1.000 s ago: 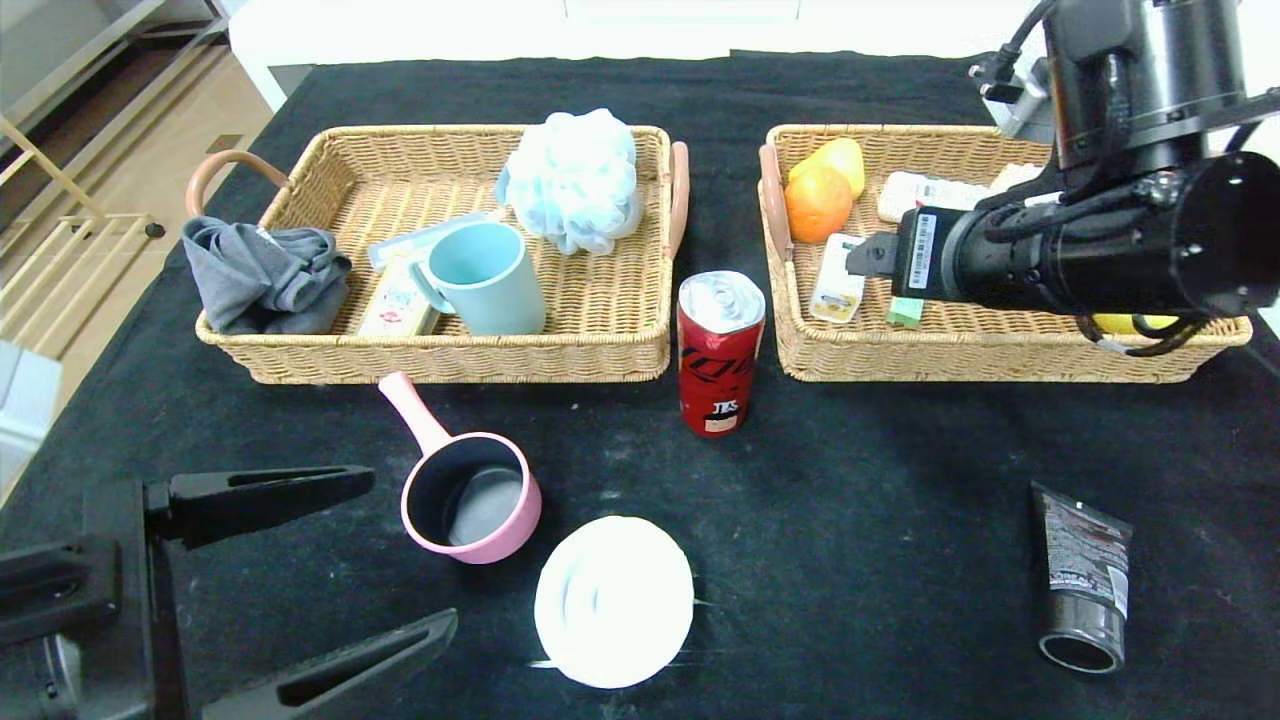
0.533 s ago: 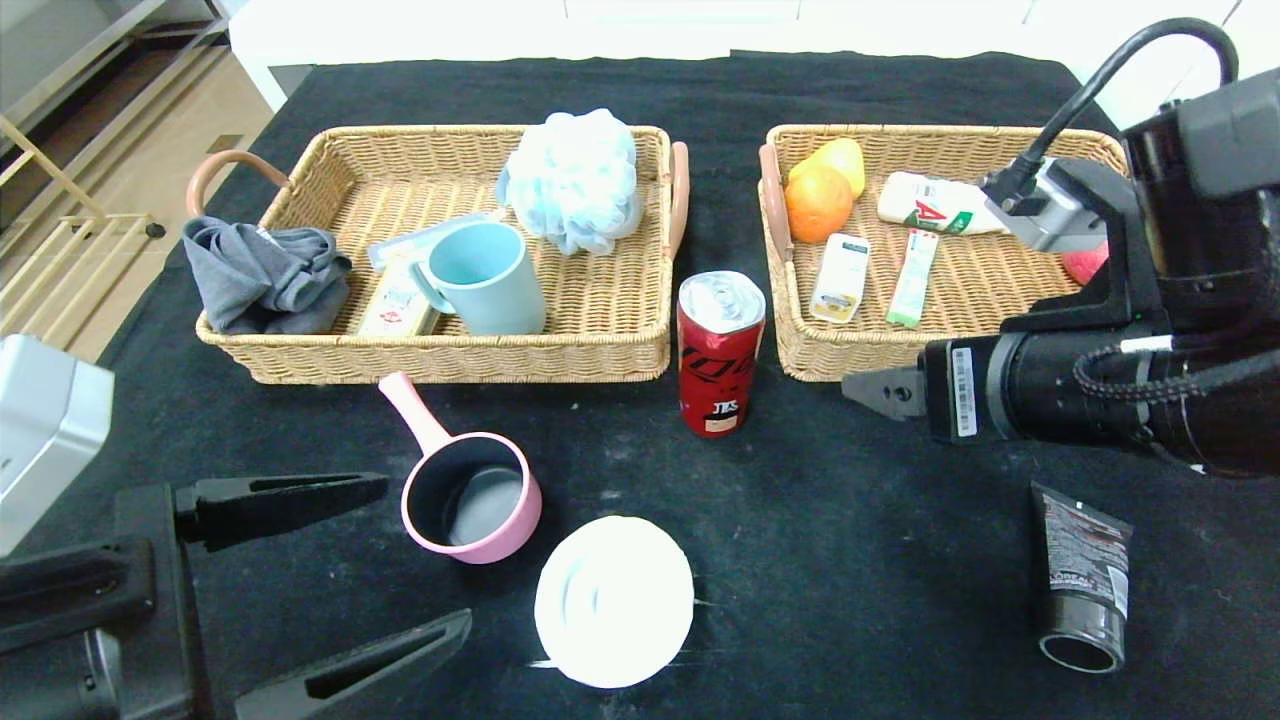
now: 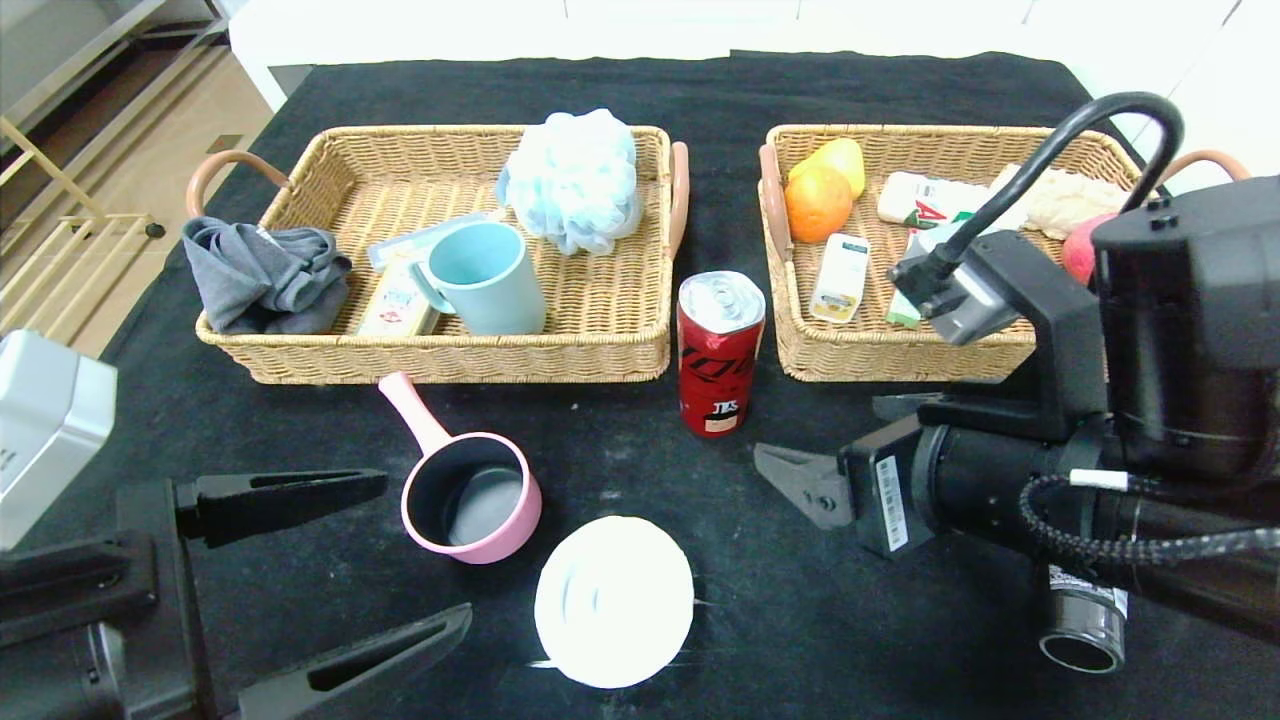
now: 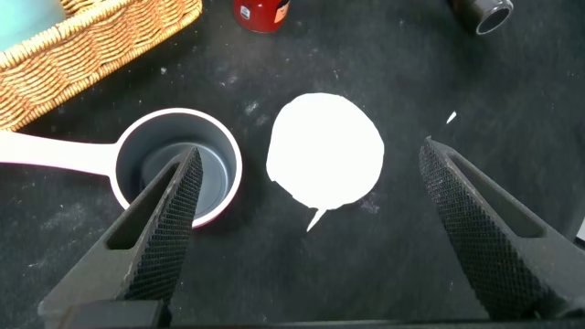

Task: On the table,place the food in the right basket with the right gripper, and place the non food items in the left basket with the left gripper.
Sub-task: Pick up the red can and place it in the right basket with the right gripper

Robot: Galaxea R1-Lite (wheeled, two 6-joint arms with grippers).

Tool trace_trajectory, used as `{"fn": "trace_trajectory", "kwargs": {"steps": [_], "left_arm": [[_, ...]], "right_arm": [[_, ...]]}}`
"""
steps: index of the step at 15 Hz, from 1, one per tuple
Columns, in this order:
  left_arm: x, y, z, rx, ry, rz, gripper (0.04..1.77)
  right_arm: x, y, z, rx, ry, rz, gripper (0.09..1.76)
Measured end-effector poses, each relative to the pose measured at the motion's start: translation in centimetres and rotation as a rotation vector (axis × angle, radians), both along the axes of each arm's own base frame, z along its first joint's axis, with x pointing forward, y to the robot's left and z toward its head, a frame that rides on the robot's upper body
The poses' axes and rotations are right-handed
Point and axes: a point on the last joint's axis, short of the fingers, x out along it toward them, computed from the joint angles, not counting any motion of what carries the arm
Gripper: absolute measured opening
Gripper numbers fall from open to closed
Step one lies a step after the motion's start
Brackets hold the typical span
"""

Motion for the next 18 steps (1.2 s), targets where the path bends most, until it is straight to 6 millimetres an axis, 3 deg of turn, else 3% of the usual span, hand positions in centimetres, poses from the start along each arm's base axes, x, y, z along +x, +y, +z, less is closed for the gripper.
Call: {"fn": "trace_trajectory", "kwargs": {"steps": [3, 11, 18], "left_arm": [[-0.1, 0.0, 0.0, 0.0, -0.002, -0.002, 1.72], [-0.1, 0.1, 0.1, 0.0, -0.008, -0.003, 1.72], [-0.2, 0.1, 0.1, 0.0, -0.012, -0.003, 1.72]], "right_arm": [[0.0, 1.9, -0.4, 0.012, -0.025, 0.036, 1.7], [2.5, 4.8, -0.9, 0.12, -0.148, -0.031, 1.7], [4.4, 5.2, -1.2, 0.136, -0.176, -0.076, 1.7]]}}
